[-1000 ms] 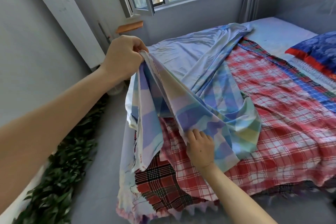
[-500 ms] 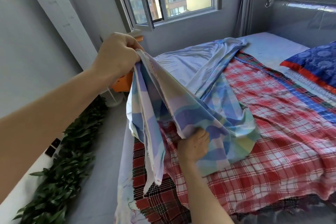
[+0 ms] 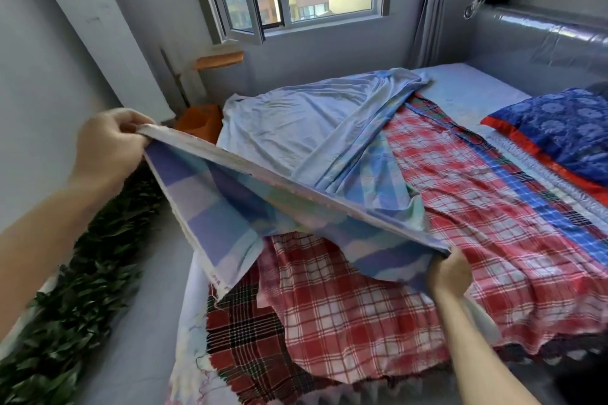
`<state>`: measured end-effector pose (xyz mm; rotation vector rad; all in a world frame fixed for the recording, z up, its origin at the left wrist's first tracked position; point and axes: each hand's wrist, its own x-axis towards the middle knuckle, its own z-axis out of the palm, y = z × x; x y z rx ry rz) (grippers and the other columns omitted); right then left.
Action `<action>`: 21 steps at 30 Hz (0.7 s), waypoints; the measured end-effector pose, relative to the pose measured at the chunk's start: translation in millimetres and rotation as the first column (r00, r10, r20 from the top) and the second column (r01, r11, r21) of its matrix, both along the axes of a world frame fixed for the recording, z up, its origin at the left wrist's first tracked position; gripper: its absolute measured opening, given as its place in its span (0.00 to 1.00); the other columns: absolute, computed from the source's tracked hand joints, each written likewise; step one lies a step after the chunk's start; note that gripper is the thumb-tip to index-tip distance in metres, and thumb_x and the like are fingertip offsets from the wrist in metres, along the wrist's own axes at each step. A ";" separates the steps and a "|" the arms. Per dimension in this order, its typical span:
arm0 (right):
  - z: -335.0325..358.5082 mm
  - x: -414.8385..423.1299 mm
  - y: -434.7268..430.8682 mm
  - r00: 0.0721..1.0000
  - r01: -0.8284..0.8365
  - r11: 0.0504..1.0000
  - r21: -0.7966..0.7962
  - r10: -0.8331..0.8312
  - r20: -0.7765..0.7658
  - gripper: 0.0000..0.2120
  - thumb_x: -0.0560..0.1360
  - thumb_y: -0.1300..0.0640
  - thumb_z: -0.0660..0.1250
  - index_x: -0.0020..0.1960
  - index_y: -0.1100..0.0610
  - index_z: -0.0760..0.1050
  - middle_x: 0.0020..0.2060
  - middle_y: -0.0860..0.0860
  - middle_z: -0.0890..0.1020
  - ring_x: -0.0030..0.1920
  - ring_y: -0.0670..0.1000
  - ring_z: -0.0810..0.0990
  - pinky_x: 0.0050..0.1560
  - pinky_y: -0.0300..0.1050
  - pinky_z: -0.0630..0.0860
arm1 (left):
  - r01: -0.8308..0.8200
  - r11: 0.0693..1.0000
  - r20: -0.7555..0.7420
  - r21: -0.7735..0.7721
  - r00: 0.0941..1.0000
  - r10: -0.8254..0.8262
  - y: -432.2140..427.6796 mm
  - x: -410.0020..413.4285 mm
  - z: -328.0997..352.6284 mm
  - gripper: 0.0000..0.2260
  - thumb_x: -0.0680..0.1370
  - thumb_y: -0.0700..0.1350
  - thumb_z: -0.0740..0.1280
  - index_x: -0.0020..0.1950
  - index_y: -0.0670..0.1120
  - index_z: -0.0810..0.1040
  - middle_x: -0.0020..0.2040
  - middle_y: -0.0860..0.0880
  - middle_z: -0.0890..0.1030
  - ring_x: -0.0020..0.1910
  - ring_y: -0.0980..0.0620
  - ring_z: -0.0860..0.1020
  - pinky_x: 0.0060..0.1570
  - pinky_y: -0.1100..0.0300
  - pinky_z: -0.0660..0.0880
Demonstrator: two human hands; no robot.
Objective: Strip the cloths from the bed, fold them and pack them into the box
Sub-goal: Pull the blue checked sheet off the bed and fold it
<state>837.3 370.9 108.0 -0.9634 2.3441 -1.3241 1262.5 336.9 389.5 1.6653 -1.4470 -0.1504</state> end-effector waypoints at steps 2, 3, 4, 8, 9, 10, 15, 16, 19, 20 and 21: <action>30.2 -41.0 -18.1 0.992 -0.097 0.995 -0.013 0.095 -0.077 0.22 0.67 0.54 0.49 0.47 0.68 0.73 0.43 0.67 0.79 0.43 0.64 0.77 0.38 0.47 0.63 | -0.075 0.997 0.073 0.024 0.995 0.073 -0.8 4.6 -24.4 0.09 0.71 0.34 0.63 0.47 0.41 0.81 0.34 0.48 0.77 0.36 0.51 0.75 0.42 0.64 0.74; 52.5 -57.8 -28.3 0.981 -0.158 0.987 -0.017 0.155 -0.119 0.21 0.67 0.54 0.48 0.48 0.67 0.72 0.41 0.65 0.77 0.41 0.62 0.75 0.37 0.46 0.62 | -0.111 0.993 0.111 0.038 0.988 0.106 -2.2 6.0 -34.2 0.08 0.73 0.34 0.64 0.48 0.40 0.81 0.34 0.52 0.76 0.34 0.53 0.75 0.37 0.73 0.70; 81.5 -82.8 -40.7 0.957 -0.221 0.975 -0.031 0.210 -0.198 0.21 0.68 0.54 0.47 0.49 0.66 0.71 0.40 0.64 0.76 0.40 0.61 0.74 0.36 0.47 0.62 | -0.143 0.989 0.124 0.047 0.983 0.136 -1.5 -0.6 -42.5 0.08 0.74 0.34 0.64 0.48 0.40 0.81 0.33 0.52 0.76 0.33 0.54 0.75 0.32 0.77 0.66; 200.0 -177.6 -77.6 0.639 -0.472 0.878 -0.085 0.274 -0.718 0.20 0.70 0.55 0.52 0.55 0.64 0.73 0.41 0.70 0.79 0.40 0.71 0.78 0.41 0.57 0.73 | -0.154 0.988 0.393 0.029 0.910 0.131 10.8 -9.7 -63.5 0.10 0.74 0.32 0.60 0.44 0.40 0.80 0.40 0.43 0.82 0.41 0.44 0.79 0.44 0.59 0.72; 215.7 -206.3 -79.0 0.476 -0.587 0.808 -0.047 0.297 -0.828 0.17 0.72 0.52 0.53 0.51 0.61 0.73 0.36 0.69 0.79 0.35 0.69 0.79 0.36 0.56 0.75 | -0.149 0.988 0.477 0.047 0.872 0.109 18.2 -12.4 -72.2 0.09 0.73 0.31 0.61 0.45 0.37 0.80 0.42 0.38 0.80 0.43 0.37 0.78 0.44 0.51 0.72; 220.2 -220.8 -69.7 0.288 -0.716 0.697 0.029 0.333 -0.898 0.14 0.73 0.48 0.55 0.47 0.58 0.72 0.31 0.65 0.78 0.30 0.65 0.80 0.31 0.52 0.75 | -0.118 0.989 0.567 0.092 0.823 0.045 26.5 -4.0 -81.3 0.09 0.70 0.27 0.63 0.45 0.36 0.79 0.41 0.35 0.78 0.42 0.35 0.77 0.42 0.47 0.72; 128.4 -294.6 -28.8 -0.307 -0.727 0.293 0.620 0.669 -0.677 0.20 0.77 0.39 0.53 0.37 0.51 0.72 0.27 0.47 0.79 0.25 0.51 0.78 0.25 0.41 0.69 | -0.020 0.806 0.619 0.591 0.652 -0.438 93.5 -27.5 -164.8 0.24 0.57 0.25 0.72 0.30 0.52 0.68 0.32 0.52 0.68 0.26 0.49 0.73 0.24 0.51 0.72; 104.1 -297.2 -33.4 -0.323 -0.637 0.282 0.717 0.747 -0.581 0.16 0.77 0.42 0.53 0.42 0.51 0.71 0.31 0.48 0.81 0.31 0.51 0.81 0.28 0.40 0.73 | -0.049 0.765 0.584 0.642 0.677 -0.447 103.4 -42.5 -178.2 0.22 0.59 0.27 0.72 0.30 0.53 0.68 0.33 0.52 0.69 0.29 0.48 0.75 0.28 0.50 0.73; 55.6 -294.2 -44.1 -0.108 -0.341 0.240 0.909 0.951 -0.291 0.10 0.77 0.53 0.59 0.55 0.48 0.75 0.53 0.51 0.82 0.53 0.54 0.80 0.48 0.43 0.76 | -0.232 0.716 0.536 0.659 0.812 -0.231 121.0 -88.0 -214.2 0.07 0.65 0.31 0.70 0.37 0.42 0.81 0.39 0.44 0.77 0.42 0.41 0.78 0.41 0.51 0.73; 45.4 -291.1 -42.6 -0.044 -0.294 0.231 0.927 0.966 -0.255 0.12 0.76 0.55 0.60 0.58 0.49 0.76 0.57 0.52 0.80 0.57 0.53 0.78 0.51 0.42 0.74 | -0.269 0.738 0.459 0.619 0.886 -0.062 123.8 -99.1 -225.2 0.07 0.66 0.30 0.69 0.40 0.39 0.82 0.41 0.40 0.79 0.44 0.39 0.78 0.42 0.52 0.73; 34.9 -290.0 -40.4 0.007 -0.283 0.221 0.933 0.973 -0.229 0.15 0.76 0.56 0.61 0.61 0.50 0.76 0.60 0.52 0.78 0.59 0.53 0.77 0.52 0.41 0.72 | -0.300 0.761 0.338 0.575 0.934 0.114 128.3 -110.0 -232.3 0.07 0.68 0.29 0.68 0.42 0.38 0.82 0.43 0.39 0.80 0.45 0.38 0.78 0.43 0.54 0.73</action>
